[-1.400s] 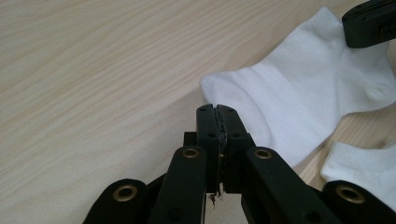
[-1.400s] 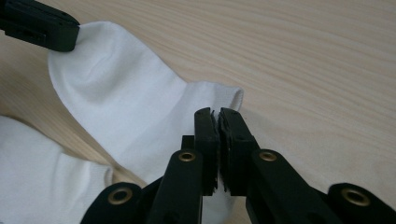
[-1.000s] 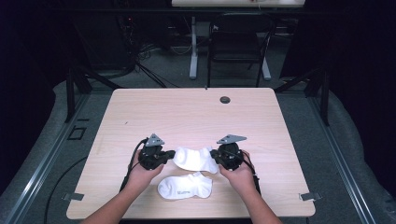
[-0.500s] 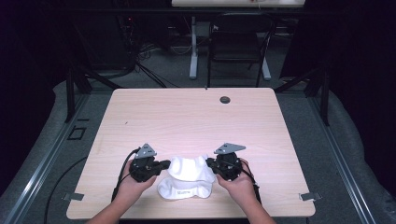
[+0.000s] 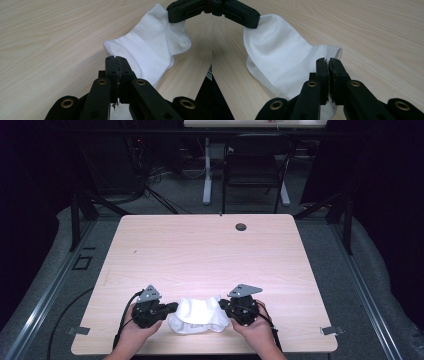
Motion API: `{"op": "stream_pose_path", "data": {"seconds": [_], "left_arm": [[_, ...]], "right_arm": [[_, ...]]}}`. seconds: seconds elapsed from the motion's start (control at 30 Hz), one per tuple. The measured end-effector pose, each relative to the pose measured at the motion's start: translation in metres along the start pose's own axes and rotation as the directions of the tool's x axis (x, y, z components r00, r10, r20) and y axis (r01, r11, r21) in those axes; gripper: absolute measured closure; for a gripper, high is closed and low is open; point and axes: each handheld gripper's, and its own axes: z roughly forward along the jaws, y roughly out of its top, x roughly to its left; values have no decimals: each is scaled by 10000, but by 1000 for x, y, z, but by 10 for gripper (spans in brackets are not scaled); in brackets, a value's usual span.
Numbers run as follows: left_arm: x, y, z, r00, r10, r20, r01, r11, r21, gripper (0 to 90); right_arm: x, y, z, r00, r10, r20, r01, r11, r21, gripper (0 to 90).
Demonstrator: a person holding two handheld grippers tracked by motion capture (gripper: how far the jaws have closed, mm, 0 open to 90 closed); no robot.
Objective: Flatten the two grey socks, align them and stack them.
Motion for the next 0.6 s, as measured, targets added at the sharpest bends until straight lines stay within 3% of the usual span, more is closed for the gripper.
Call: {"op": "stream_pose_path", "data": {"seconds": [0.6], "left_arm": [[-5,-19,-7,9996,258,-98,-252,9981,559,889]], "right_arm": [[5,-5,15,9996,-23,-277,29,9998,191,863]]}}
